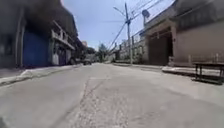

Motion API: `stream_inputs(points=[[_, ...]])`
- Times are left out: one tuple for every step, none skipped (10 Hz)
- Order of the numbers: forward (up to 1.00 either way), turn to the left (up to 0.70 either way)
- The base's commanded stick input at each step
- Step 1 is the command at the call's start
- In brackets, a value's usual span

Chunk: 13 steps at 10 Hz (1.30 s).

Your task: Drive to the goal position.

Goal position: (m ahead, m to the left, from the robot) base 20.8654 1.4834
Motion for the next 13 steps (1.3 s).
stream_inputs(points=[[1.0, 0.01], [1.0, 0.01], [1.0, 0.01], [1.0, 0.01], [1.0, 0.01], [1.0, 0.01], [1.0, 0.01], [1.0, 0.01], [1.0, 0.01], [1.0, 0.01], [1.0, 0.01], [1.0, 0.01], [1.0, 0.01]])
